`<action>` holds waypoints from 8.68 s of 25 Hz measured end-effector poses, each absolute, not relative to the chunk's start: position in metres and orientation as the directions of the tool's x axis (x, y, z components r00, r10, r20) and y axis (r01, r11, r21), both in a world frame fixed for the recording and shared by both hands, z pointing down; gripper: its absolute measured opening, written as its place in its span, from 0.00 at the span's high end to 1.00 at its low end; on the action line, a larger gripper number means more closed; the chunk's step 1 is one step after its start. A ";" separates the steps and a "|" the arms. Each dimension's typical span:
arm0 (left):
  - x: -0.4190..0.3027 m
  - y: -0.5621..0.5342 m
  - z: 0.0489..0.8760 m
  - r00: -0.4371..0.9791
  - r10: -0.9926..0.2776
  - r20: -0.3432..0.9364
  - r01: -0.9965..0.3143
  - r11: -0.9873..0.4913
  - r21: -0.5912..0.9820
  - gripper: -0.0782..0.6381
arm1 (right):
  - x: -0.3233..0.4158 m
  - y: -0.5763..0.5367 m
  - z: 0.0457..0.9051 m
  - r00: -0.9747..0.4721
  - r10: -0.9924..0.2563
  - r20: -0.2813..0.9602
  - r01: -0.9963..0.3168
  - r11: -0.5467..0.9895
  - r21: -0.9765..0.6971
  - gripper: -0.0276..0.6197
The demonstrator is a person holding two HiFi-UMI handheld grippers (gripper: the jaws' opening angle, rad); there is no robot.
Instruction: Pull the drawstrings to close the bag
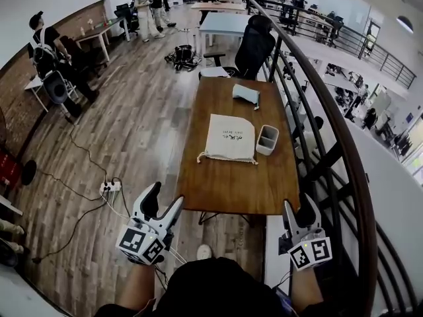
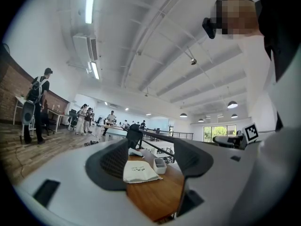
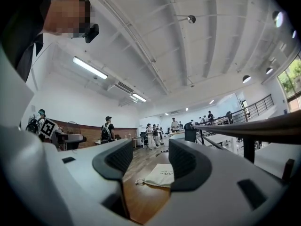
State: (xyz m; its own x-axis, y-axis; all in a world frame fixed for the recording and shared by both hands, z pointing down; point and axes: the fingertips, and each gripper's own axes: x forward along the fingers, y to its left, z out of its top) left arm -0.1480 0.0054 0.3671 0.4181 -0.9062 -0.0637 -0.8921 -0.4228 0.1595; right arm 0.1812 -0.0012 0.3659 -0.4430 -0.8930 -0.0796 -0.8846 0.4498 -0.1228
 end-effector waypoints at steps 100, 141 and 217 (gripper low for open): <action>-0.132 -0.274 0.725 0.317 -0.473 0.822 -0.863 -0.504 0.043 0.84 | 0.137 -0.275 0.714 -0.439 -0.427 0.791 -0.745 0.664 -0.056 0.90; -0.184 -0.260 0.606 0.215 -0.751 0.624 -0.936 -0.340 -0.088 0.84 | 0.173 -0.236 0.593 -0.320 -0.700 0.639 -0.830 0.532 0.166 0.90; -0.187 -0.230 0.635 0.231 -0.698 0.677 -0.953 -0.302 0.014 0.84 | 0.277 -0.218 0.632 -0.058 -0.707 0.705 -0.994 0.108 0.026 0.91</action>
